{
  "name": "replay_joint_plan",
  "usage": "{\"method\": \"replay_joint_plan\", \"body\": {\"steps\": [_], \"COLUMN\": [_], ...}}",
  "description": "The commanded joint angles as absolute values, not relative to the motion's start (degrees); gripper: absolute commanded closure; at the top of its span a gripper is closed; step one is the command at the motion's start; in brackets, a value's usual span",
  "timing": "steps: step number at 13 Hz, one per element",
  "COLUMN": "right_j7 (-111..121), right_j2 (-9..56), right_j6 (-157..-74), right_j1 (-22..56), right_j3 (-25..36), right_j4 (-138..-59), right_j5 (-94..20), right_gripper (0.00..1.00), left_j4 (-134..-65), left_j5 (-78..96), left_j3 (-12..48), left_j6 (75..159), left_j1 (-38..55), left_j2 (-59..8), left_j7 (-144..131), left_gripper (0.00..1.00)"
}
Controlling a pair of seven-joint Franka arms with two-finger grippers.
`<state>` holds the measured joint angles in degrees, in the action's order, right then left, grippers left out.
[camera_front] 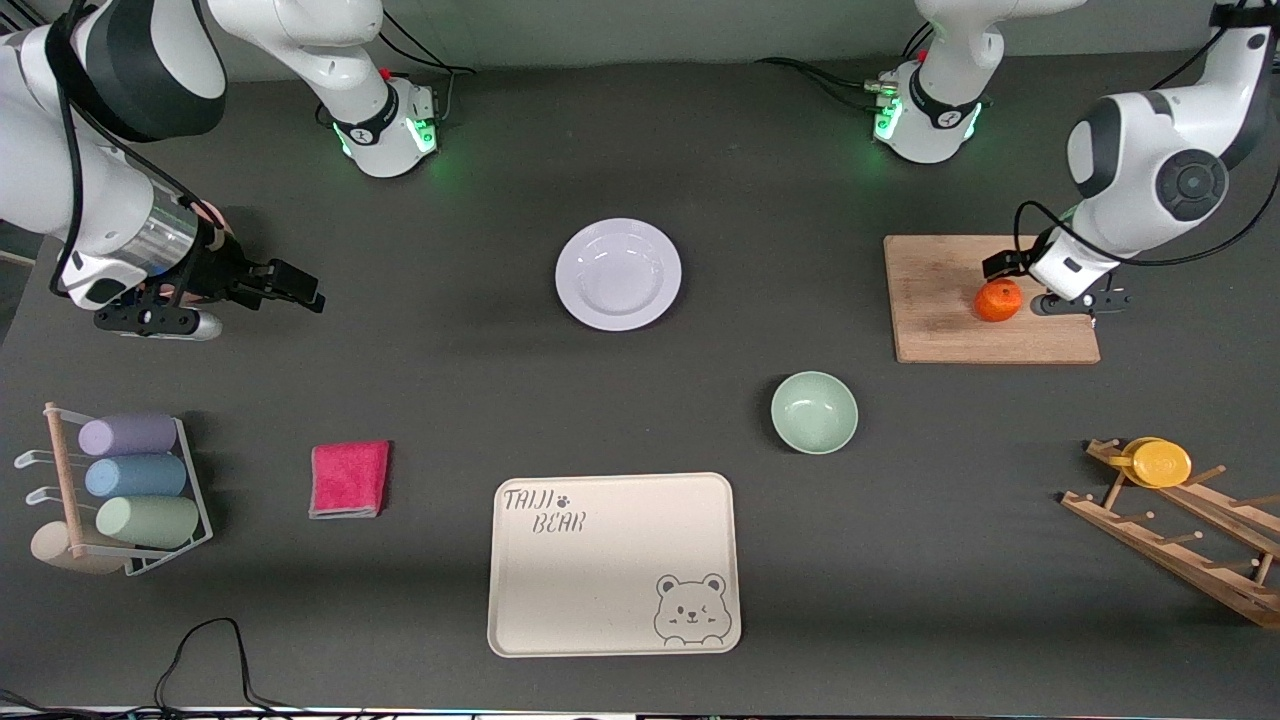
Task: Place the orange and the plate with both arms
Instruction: 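Lower the left gripper over the orange while the right gripper reaches forward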
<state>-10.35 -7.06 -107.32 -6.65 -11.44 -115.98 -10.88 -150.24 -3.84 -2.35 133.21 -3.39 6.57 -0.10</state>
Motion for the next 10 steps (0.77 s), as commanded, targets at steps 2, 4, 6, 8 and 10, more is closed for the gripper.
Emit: {"method": "replay_joint_plan", "body": {"steps": [2,4,6,8,10], "right_j7": [-11.5,-11.5,-11.5,-11.5,-11.4], "right_j2": [-8.0,-8.1,-8.2,-8.1,-8.2], "right_j6": [-110.0,-110.0,-110.1,-110.1,-110.1], "right_j1": [-6.3,-6.3,-6.3,-6.3,-6.3], "right_j3": [-11.1,-11.1,-11.0,-10.9,-10.8], "right_j4": [-119.1,-119.5,-120.1,-120.3,-120.5], "right_j5": [-15.2,-16.9,-18.9,-19.0,-19.1], "right_gripper": [0.0,0.0,0.0,0.0,0.0], "left_j4": [-156.3,-157.8,-157.9,-158.0,-158.1], "left_j5": [-4.0,-4.0,-4.0,-4.0,-4.0], "left_j3": [-2.3,-2.4,-2.4,-2.4,-2.5], "left_j6": [143.6,147.6,149.0,149.7,150.5], "left_j1": [-3.0,-3.0,-3.2,-3.3,-3.5], "left_j2": [5.7,4.3,2.8,1.8,0.9], "left_j7": [-1.7,-1.7,-1.7,-1.7,-1.7], "left_gripper": [0.01,0.01,0.01,0.02,0.02]}}
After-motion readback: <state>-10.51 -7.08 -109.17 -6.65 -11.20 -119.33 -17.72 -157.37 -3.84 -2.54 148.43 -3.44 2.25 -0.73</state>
